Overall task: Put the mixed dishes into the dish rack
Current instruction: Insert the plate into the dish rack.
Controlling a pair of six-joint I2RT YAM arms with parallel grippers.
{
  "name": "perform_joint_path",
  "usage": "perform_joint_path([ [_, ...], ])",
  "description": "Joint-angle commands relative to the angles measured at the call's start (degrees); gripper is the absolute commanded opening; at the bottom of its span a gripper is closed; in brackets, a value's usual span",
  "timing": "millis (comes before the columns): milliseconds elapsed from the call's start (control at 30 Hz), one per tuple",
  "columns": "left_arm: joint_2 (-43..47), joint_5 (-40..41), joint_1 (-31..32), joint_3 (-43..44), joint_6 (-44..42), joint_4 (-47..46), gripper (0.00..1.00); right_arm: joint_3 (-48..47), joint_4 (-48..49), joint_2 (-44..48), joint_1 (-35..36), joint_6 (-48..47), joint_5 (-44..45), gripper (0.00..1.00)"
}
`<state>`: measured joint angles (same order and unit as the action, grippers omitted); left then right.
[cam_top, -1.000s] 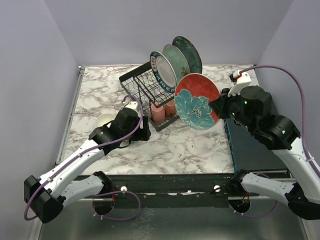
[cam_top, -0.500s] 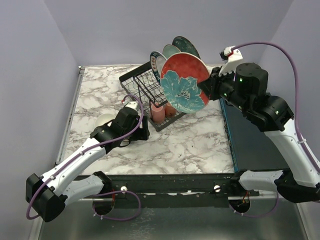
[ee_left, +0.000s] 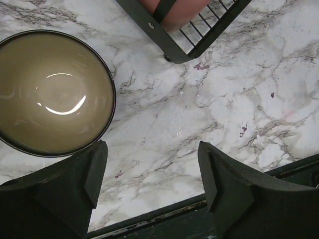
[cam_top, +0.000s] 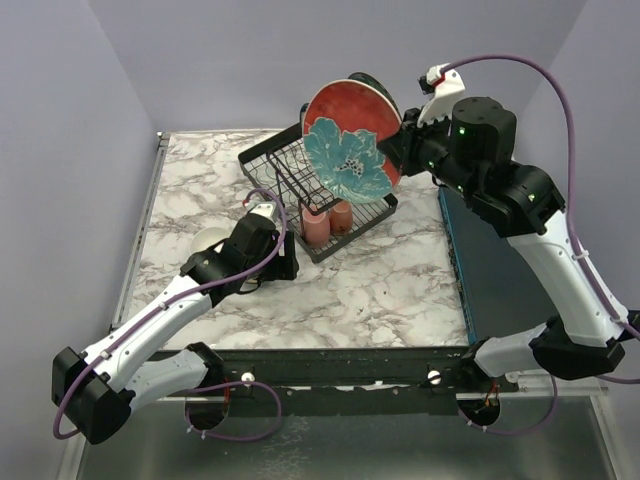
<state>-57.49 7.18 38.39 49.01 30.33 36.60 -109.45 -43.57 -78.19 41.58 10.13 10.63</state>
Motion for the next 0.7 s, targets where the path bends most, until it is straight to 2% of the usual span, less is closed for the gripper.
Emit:
perform_joint_path([
  [0,0.11,0.88,-0.48,-0.49,-0.86,1.19,0.80,-6.12,11.47,-0.98,1.86,-1.40,0.15,0.00],
  [333,0.55,0.56,-0.94,-0.58,-0.97,1.19,0.80,-9.35,15.99,-5.92,9.57,-8.55,10.98,0.00],
  [467,0.65,0.25,-1.03,-0.53,-1.06,1.19,0.80,-7.87,20.78,-7.60,14.24,-14.93,18.52,0.00],
  [667,1.04,-0.05,-1.09,-0.59,-1.06,1.16,0.80,-7.28,27.01,-9.66,17.24,-20.00,23.73,0.00],
])
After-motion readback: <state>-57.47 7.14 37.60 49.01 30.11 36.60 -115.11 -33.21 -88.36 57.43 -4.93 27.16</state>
